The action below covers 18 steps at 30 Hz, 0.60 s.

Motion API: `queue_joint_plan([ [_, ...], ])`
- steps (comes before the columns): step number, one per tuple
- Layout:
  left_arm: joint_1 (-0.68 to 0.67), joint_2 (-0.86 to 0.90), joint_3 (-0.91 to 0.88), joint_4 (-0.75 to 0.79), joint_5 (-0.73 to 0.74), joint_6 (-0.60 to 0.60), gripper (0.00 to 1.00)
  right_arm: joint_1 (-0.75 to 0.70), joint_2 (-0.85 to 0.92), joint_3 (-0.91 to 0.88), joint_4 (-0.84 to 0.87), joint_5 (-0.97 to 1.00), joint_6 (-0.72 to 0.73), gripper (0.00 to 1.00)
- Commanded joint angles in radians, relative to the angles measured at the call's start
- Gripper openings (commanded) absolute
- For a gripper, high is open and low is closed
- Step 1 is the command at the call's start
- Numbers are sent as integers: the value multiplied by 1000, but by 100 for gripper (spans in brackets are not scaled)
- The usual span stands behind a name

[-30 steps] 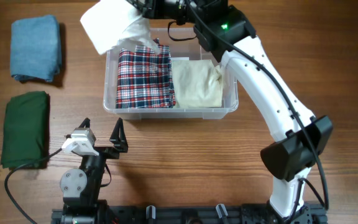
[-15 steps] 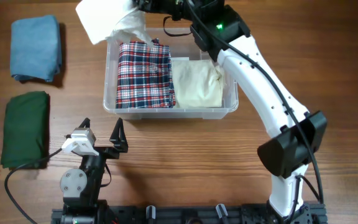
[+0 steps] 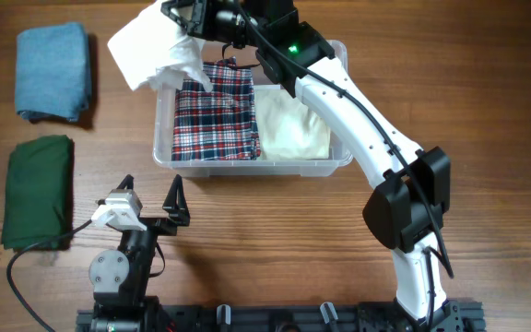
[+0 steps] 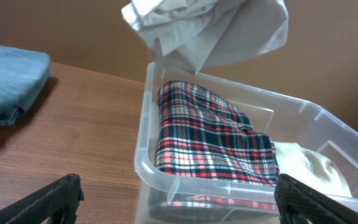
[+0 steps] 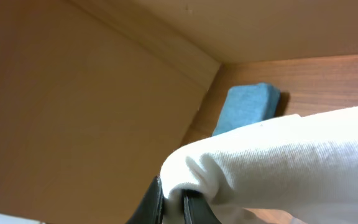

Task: Pack container
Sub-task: 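Carry the white cloth over the box and lower it onto the plaid cloth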

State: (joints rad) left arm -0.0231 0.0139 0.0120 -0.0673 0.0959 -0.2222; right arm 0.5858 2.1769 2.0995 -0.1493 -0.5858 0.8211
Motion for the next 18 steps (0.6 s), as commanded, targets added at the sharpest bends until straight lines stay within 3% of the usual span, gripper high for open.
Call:
queue_joint_plan([
  [1, 8, -6, -6, -1, 4, 5, 100, 3, -7, 0, -51, -51, -91, 4],
  [8, 8, -6, -6, -1, 4, 5, 100, 13, -7, 0, -47, -138, -167, 4],
  [14, 8, -6, -6, -1, 4, 6, 100, 12, -7, 0, 123, -209, -119, 4],
  [18, 8, -6, -6, -1, 4, 5, 100, 11, -7, 0, 89, -201, -111, 4],
])
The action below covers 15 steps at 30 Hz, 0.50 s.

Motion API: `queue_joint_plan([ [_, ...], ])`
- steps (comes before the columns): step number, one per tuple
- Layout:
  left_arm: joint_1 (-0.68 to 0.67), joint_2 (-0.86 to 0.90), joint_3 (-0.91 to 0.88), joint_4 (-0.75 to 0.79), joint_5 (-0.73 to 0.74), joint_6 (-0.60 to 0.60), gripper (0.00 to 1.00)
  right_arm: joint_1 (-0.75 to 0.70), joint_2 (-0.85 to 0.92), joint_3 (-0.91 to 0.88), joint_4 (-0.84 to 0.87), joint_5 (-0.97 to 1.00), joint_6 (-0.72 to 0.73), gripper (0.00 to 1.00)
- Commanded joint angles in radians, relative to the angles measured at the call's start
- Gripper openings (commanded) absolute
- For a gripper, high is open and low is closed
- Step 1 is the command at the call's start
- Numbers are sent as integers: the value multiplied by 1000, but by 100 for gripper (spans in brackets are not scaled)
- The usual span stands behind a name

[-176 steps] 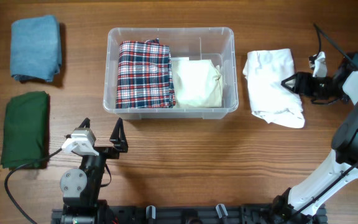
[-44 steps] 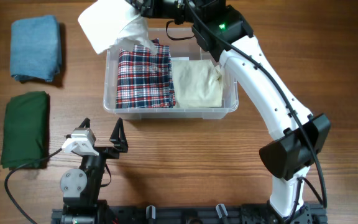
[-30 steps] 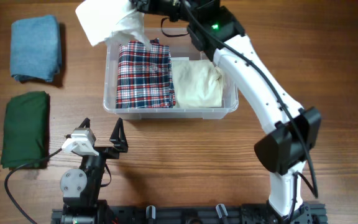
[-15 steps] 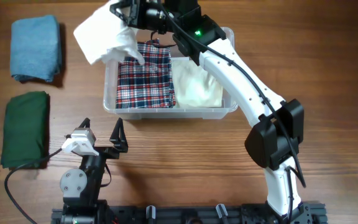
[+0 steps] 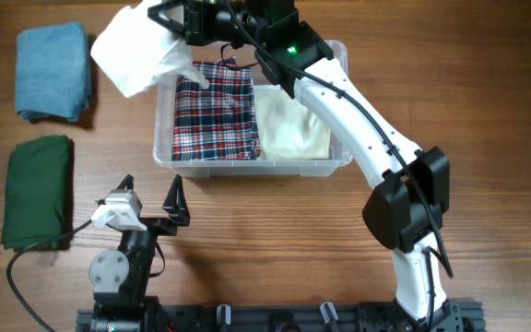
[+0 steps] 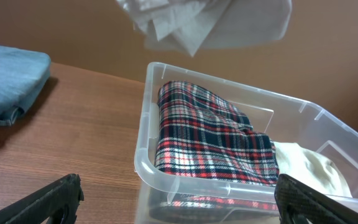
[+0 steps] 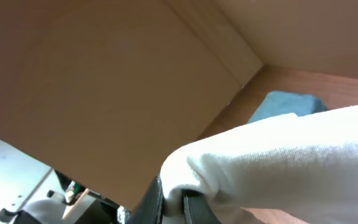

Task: Pack container
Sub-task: 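Carry the white cloth over the box and lower it onto the plaid cloth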

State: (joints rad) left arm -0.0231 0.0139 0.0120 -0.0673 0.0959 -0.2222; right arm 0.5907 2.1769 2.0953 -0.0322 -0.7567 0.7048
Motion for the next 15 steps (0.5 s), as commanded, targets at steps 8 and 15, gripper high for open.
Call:
queue_joint_plan([
  [8, 8, -6, -6, -1, 4, 5, 100, 8, -6, 4, -276, 40, -166, 4],
  [15, 8, -6, -6, -1, 4, 5, 100, 8, -5, 4, -425, 87, -280, 4],
])
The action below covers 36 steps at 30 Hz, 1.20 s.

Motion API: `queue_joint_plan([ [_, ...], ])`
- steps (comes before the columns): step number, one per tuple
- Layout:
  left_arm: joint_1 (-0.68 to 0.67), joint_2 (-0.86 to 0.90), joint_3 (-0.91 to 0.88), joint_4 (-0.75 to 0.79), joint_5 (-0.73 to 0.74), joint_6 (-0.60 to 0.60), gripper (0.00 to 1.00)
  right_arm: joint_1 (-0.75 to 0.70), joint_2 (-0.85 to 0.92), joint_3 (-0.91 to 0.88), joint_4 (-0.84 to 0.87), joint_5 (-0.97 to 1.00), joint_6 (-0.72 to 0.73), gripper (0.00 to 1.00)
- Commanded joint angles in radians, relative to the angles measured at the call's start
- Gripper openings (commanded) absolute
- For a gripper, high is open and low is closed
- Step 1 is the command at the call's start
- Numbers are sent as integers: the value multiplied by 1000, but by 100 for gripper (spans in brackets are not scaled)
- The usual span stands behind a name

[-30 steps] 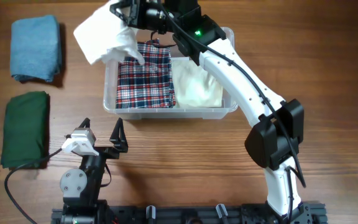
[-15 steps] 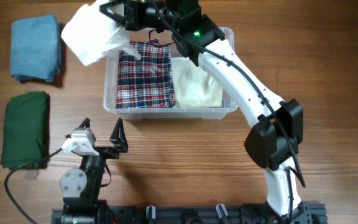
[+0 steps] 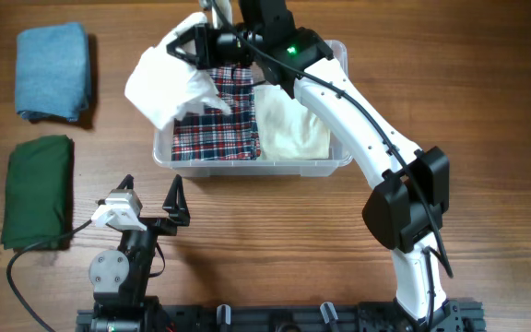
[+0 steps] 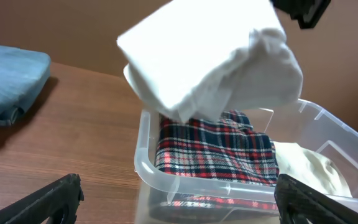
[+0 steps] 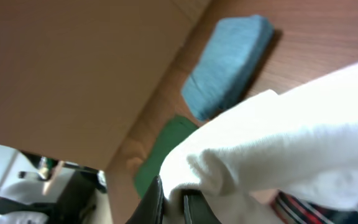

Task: Pack container
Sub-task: 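Carry the white cloth over the box and lower it onto the plaid cloth, then open the right gripper and release the white cloth in the box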

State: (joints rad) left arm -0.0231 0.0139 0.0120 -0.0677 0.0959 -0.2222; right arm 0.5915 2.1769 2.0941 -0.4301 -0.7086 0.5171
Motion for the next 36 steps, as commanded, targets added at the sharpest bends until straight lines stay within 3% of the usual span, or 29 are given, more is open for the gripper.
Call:
queue_joint_plan([
  [1, 8, -6, -6, -1, 4, 5, 100, 8, -5, 5, -43, 46, -102, 4],
  [7, 8, -6, -6, -1, 4, 5, 100, 8, -5, 5, -139, 104, -155, 4],
  [16, 8, -6, -6, -1, 4, 5, 100, 8, -5, 5, -390, 407, -178, 4],
  [28, 8, -6, -6, -1, 4, 6, 100, 8, -5, 5, -562, 699, -203, 5],
  [32, 8, -6, -6, -1, 4, 5, 100, 8, -6, 5, -592, 702, -204, 19],
  [36, 8, -6, -6, -1, 4, 6, 100, 8, -6, 5, -618, 679, -212, 44],
])
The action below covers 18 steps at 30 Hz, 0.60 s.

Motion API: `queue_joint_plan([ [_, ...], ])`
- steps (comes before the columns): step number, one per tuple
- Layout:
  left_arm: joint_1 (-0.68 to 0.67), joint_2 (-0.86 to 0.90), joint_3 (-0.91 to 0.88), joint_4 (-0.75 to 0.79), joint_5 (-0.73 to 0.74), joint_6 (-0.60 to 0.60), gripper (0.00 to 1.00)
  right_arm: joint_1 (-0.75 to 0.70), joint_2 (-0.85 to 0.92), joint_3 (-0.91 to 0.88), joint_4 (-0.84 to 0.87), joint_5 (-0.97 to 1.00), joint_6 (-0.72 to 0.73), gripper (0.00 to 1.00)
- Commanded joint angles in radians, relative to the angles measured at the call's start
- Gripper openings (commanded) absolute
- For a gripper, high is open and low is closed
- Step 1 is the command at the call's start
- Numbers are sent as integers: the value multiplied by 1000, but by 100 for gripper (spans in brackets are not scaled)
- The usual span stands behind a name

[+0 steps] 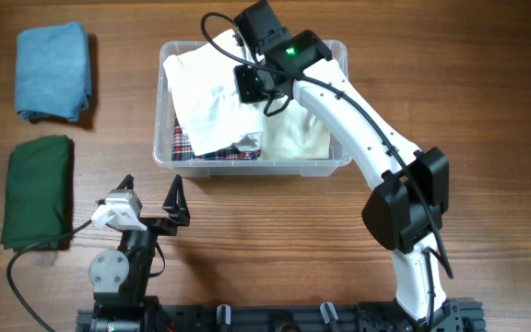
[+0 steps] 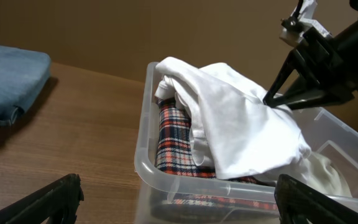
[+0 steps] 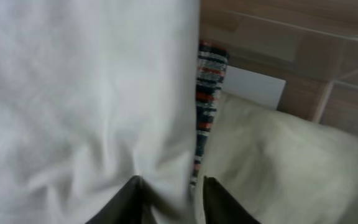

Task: Pack container
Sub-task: 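Open the right gripper and release the white cloth in the box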

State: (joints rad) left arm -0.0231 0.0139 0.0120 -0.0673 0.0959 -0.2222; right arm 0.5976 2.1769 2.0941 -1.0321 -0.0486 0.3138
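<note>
A clear plastic container (image 1: 247, 164) stands at the back middle of the table. In it a white cloth (image 1: 212, 97) lies crumpled over a plaid cloth (image 1: 184, 148), beside a cream cloth (image 1: 298, 134). My right gripper (image 1: 254, 92) is low over the container with its fingers spread on the white cloth (image 3: 73, 93); the left wrist view shows its jaws (image 2: 291, 87) apart. My left gripper (image 1: 151, 192) stands open near the front edge, holding nothing, facing the container (image 2: 160, 180).
A folded blue cloth (image 1: 53, 72) lies at the back left and a folded dark green cloth (image 1: 37, 189) in front of it. The right arm reaches from the front right across to the container.
The right gripper was shut on the white cloth above the container's left end; it has come down into the container, opened, and the cloth now lies over the plaid one.
The right gripper held the white cloth in the air over the container's back left corner, then a little further left, then over the left end of the container. Now the cloth rests inside on the plaid cloth with the jaws apart. The left arm has stayed still.
</note>
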Motion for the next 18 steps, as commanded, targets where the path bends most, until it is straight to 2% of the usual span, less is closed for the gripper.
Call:
queue_joint_plan([
  [1, 8, -6, -6, -1, 4, 5, 100, 2, -6, 5, -21, -2, -21, 49],
  [3, 8, -6, -6, -1, 4, 5, 100, 2, -6, 5, -26, -22, -26, 62],
  [5, 8, -6, -6, -1, 4, 5, 100, 2, -6, 5, -27, -18, -27, 67],
  [18, 8, -6, -6, -1, 4, 5, 100, -4, -80, 15, -16, 79, -79, 64],
])
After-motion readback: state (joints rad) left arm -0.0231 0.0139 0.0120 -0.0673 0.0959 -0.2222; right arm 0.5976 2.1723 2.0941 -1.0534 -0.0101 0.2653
